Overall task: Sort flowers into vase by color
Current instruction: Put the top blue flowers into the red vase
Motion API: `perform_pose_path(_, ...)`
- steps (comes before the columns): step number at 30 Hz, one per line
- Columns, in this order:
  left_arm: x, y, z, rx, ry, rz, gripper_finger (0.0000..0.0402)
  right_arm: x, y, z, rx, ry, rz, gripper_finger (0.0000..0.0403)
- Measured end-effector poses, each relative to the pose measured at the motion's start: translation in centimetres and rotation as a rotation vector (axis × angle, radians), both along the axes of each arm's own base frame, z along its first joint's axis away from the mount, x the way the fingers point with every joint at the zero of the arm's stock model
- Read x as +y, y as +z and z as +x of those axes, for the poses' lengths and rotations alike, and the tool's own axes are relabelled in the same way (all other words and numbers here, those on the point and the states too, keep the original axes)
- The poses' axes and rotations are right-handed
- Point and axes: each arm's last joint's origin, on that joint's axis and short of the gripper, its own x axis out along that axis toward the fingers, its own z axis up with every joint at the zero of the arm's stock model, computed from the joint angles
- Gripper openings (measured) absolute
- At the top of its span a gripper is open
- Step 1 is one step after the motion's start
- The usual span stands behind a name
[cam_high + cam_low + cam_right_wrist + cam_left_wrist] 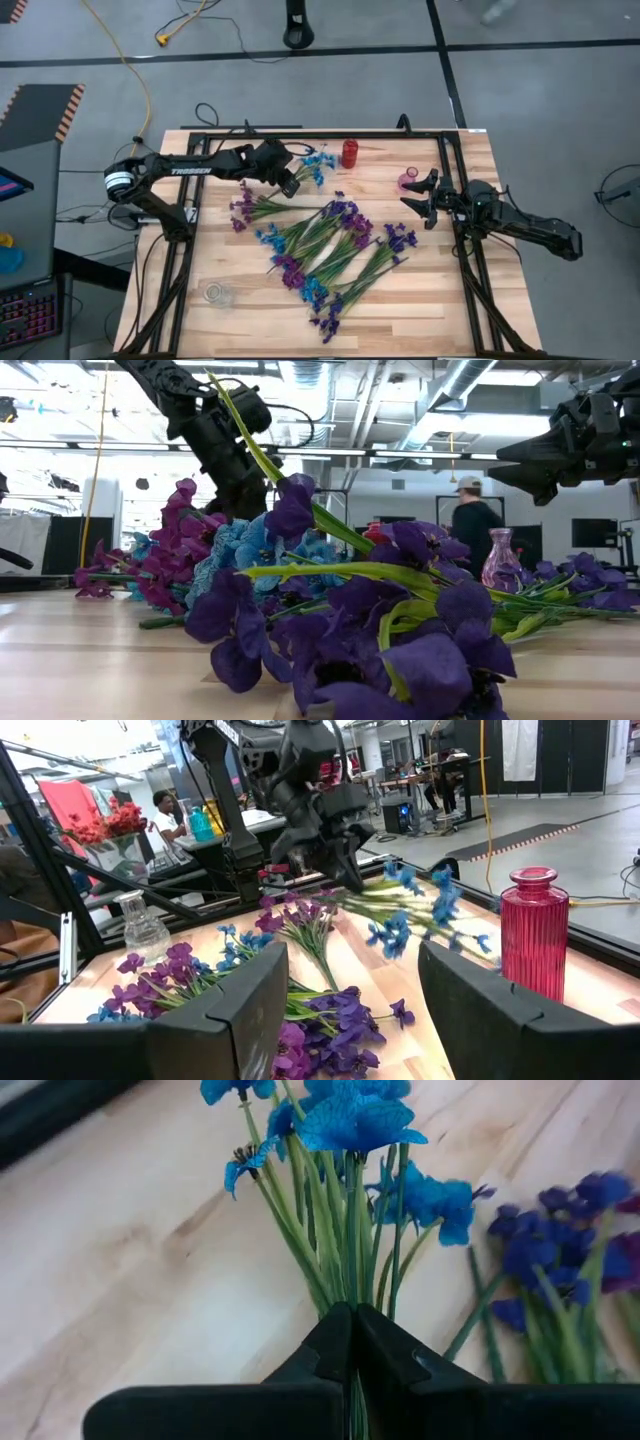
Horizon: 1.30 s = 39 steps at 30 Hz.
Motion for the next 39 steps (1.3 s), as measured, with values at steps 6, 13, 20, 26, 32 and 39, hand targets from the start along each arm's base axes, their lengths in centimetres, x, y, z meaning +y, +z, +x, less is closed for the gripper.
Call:
perform_pose_path(6,-0.4,2.7,-0.9,-0.088,-0.005,0.045,0.0,0.0,0.0,0.0,-0.002,0.0,0.0,0.0253)
perform_pose_path(13,-1.0,6.2,-2.1,-0.242,-0.005,0.117,0.0,0.0,0.1,0.0,-0.02,0.006,-0.006,0.0253)
perform_pose_path(20,-0.9,8.2,-0.9,-0.457,-0.027,0.225,0.0,0.0,0.3,0.0,-0.038,0.006,-0.012,0.0253)
perform_pose_path(26,-0.1,8.2,1.1,-0.607,-0.043,0.314,0.0,0.0,0.3,0.0,-0.039,0.005,-0.012,0.0253)
perform_pose_path(32,0.8,7.7,3.3,-0.755,-0.072,0.466,0.0,0.0,0.3,0.0,-0.039,0.005,-0.013,0.0253)
perform_pose_path(39,2.0,6.8,5.0,-0.976,-0.066,0.622,0.0,0.0,0.4,0.0,-0.04,0.004,-0.015,0.0253)
